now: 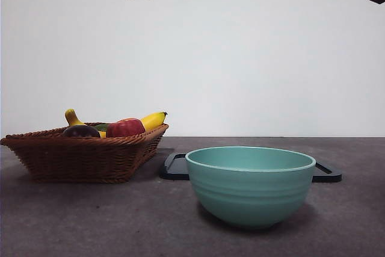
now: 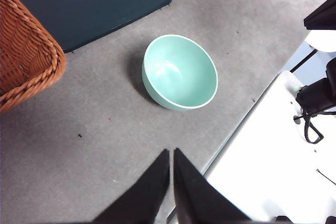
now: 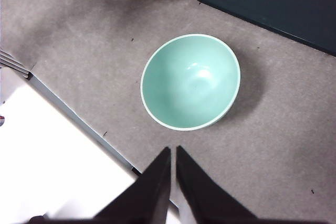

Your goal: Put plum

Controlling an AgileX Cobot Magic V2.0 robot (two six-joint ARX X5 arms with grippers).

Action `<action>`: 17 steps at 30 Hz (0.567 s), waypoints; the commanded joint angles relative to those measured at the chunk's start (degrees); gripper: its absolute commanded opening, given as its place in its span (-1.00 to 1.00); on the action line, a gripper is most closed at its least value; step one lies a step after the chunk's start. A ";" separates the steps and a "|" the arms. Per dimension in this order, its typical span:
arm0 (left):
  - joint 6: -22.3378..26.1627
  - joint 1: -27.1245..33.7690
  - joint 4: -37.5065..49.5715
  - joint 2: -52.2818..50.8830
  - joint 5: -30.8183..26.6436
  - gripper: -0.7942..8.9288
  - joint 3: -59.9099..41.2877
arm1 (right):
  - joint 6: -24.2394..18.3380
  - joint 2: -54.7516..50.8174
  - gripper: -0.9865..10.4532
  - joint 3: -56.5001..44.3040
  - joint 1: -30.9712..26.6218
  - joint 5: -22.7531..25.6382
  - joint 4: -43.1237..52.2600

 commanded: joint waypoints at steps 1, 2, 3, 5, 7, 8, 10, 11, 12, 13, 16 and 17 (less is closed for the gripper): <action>0.24 -0.24 0.63 0.52 0.48 -0.82 1.33 | -0.42 0.33 -0.82 0.81 0.50 0.02 0.61; 0.24 -0.24 0.63 0.52 0.48 -0.82 1.33 | -0.42 0.33 -0.82 0.81 0.50 0.02 0.61; 0.24 -0.24 0.63 0.52 0.48 -0.82 1.33 | -0.42 0.33 -0.82 0.81 0.50 0.02 0.61; 0.24 -0.24 0.63 0.52 0.48 -0.82 1.33 | -0.42 0.33 -0.82 0.81 0.50 0.02 0.61; 0.24 -0.24 0.63 0.52 0.48 -0.82 1.33 | -0.42 0.33 -0.82 0.81 0.50 0.02 0.61; 0.24 -0.24 0.63 0.52 0.48 -0.82 1.33 | -0.42 0.33 -0.82 0.81 0.50 0.02 0.61; 0.24 -0.24 0.63 0.52 0.48 -0.82 1.33 | -0.42 0.33 -0.82 0.81 0.50 0.02 0.61; 0.24 -0.24 0.63 0.52 0.48 -0.82 1.33 | -0.42 0.33 -0.82 0.81 0.50 0.02 0.61; 0.24 -0.24 0.63 0.52 0.48 -0.82 1.33 | -0.44 0.33 -0.82 0.81 0.50 0.02 0.61; 0.24 -0.24 0.63 0.52 0.48 -0.82 1.33 | -0.42 0.33 -0.82 0.81 0.50 0.02 0.61; 0.15 -0.15 1.07 -0.11 0.46 -0.82 1.33 | -0.42 0.33 -0.82 0.81 0.50 0.02 0.61; 1.64 -0.02 1.40 -0.79 0.07 -0.82 1.33 | -0.42 0.33 -0.82 0.81 0.50 0.02 0.61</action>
